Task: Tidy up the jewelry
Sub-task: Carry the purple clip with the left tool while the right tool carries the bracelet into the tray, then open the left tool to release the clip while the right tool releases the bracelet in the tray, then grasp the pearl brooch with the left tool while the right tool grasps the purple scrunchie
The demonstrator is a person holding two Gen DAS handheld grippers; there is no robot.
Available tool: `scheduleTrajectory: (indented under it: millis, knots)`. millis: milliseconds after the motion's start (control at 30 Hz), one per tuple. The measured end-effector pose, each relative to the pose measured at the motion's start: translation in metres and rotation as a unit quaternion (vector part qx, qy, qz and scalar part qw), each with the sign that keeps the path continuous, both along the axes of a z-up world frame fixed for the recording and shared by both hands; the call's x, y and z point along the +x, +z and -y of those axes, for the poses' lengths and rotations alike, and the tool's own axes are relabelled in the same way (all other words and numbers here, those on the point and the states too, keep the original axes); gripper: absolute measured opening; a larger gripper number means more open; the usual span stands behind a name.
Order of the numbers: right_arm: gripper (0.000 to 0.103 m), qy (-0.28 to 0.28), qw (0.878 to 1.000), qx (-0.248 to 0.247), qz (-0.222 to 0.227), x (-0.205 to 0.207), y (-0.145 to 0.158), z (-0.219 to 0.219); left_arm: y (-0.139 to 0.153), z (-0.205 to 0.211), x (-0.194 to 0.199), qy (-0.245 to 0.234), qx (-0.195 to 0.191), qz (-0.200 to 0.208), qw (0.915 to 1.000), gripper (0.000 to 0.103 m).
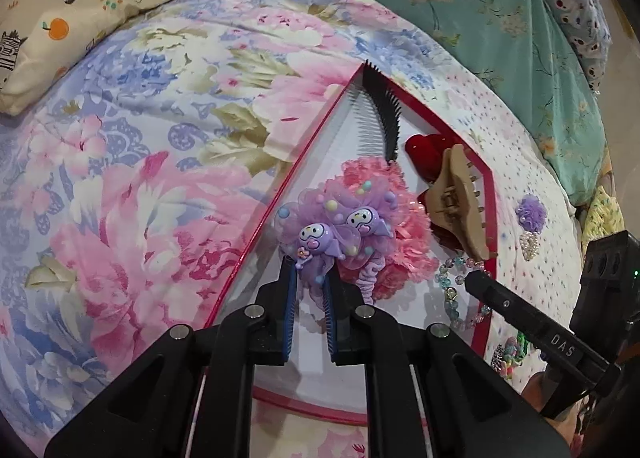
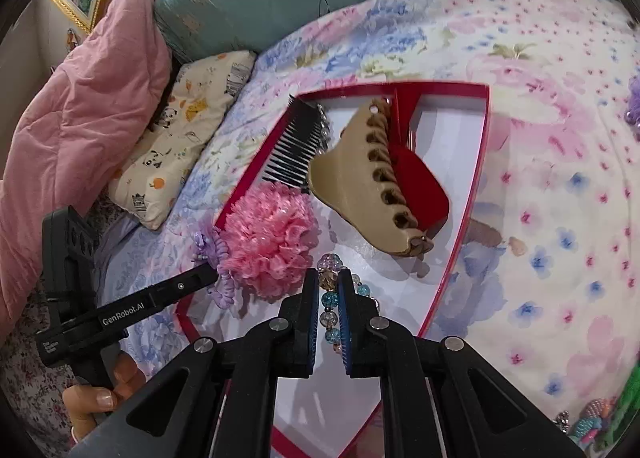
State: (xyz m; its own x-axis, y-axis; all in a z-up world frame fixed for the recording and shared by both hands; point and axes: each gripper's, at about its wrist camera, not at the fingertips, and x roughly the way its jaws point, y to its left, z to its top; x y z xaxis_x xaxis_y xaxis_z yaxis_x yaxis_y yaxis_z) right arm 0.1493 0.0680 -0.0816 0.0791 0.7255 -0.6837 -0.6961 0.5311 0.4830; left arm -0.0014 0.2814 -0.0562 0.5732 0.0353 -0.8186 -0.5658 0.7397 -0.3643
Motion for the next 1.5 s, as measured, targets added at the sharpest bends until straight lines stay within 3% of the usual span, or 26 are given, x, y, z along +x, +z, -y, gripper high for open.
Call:
scheduleTrajectory:
  millis: [500,667,733,867,933,1100,1267,1367,1500]
  knots:
    - [0.011,0.001,1.000,-0.003,-0.010,0.003,-0.015,-0.002,-0.005,0.000,0.007,0.004,0.000,-0.019,0.9998,0.013]
    - [0.021,0.000,1.000,0.003,-0.016,0.003,-0.013,0.001,-0.003,0.003,0.006,0.007,0.007,-0.026,0.9996,0.030]
    - [0.032,0.001,1.000,0.006,-0.013,0.002,-0.010,0.001,-0.002,0.005,0.004,0.007,0.009,-0.027,0.9996,0.034]
    - [0.034,0.002,1.000,0.007,-0.009,0.001,-0.006,0.000,0.000,0.006,0.000,0.010,0.011,-0.028,0.9995,0.036]
    - [0.034,0.002,1.000,0.007,-0.008,0.001,-0.005,0.000,0.001,0.007,-0.002,0.012,0.008,-0.027,0.9995,0.044]
    - [0.034,0.002,1.000,0.013,-0.011,0.000,-0.001,0.003,0.008,0.012,-0.008,0.012,0.017,-0.023,0.9995,0.052]
    - [0.035,-0.003,0.999,0.036,-0.012,-0.004,0.015,0.022,0.019,0.019,-0.013,0.009,0.018,-0.013,0.9997,0.055]
    - [0.048,-0.015,0.999,0.052,-0.007,-0.003,0.027,0.047,0.028,0.026,-0.016,0.006,0.026,-0.005,0.9996,0.055]
    - [0.050,-0.051,0.997,0.059,0.002,0.005,0.036,0.085,0.041,0.040,-0.017,-0.004,0.030,0.010,0.9995,0.055]
